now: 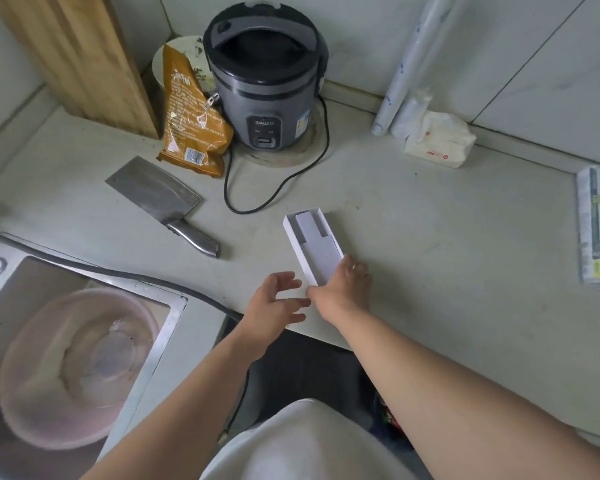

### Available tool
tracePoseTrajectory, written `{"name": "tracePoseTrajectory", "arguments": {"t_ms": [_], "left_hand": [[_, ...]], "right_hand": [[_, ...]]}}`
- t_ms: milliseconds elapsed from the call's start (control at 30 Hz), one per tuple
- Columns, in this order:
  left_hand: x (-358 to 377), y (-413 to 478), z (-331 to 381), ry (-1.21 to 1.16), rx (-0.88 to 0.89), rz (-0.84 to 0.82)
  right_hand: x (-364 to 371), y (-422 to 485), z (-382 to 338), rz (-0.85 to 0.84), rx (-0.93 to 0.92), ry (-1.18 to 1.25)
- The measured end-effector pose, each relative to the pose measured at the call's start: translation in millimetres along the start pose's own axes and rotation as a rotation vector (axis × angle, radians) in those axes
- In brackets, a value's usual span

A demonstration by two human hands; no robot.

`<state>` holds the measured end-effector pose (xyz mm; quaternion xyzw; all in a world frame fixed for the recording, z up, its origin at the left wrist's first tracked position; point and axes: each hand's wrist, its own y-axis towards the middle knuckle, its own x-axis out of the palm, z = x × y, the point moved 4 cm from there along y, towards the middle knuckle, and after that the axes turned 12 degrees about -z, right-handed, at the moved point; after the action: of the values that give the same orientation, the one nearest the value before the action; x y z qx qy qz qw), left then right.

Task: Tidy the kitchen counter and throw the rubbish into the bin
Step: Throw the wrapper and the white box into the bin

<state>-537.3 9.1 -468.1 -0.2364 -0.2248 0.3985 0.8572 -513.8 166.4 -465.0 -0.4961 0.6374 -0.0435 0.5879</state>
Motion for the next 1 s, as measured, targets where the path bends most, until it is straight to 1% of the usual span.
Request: {"name": "tracePoseTrajectory", "arguments": {"t_ms": [100, 167, 300, 500, 567, 700, 800, 933, 1000], "left_hand": [[3.8, -0.6, -5.2, 0.184, -0.001, 0.096], [10.4, -1.0, -9.2, 0.260, 0.004, 0.096], [44.2, 0.1, -15.9, 0.421, 0.019, -0.005], [123.8, -5.2, -40.6, 0.678, 0.019, -0.164], [152.8, -13.2, -55.9, 0.714, 0.012, -0.191], [207.0, -37.5, -97.2, 0.635, -0.034, -0.218], [241.9, -59.7, -136.9, 0.538, -0.103, -0.224], [278.0, -81.7, -190.8, 0.318, -0.201, -0.206], [290.8, -83.3, -215.1, 0.257, -0.258, -0.182]], "right_hand": [[-10.4, -15.3, 23.6, 0.068, -0.038, 0.061], [-17.9, -28.5, 44.0, 0.124, -0.072, 0.069], [-27.2, -58.1, 96.4, 0.217, -0.100, 0.081], [-19.0, -106.7, 185.0, 0.271, -0.033, 0.118], [-10.9, -125.3, 214.3, 0.286, -0.022, 0.142], [6.2, -162.2, 280.7, 0.326, 0.006, 0.235], [22.5, -190.0, 333.8, 0.316, 0.023, 0.255], [52.8, -220.8, 401.7, 0.251, 0.066, 0.258], [71.6, -231.6, 430.1, 0.209, 0.078, 0.270]]}}
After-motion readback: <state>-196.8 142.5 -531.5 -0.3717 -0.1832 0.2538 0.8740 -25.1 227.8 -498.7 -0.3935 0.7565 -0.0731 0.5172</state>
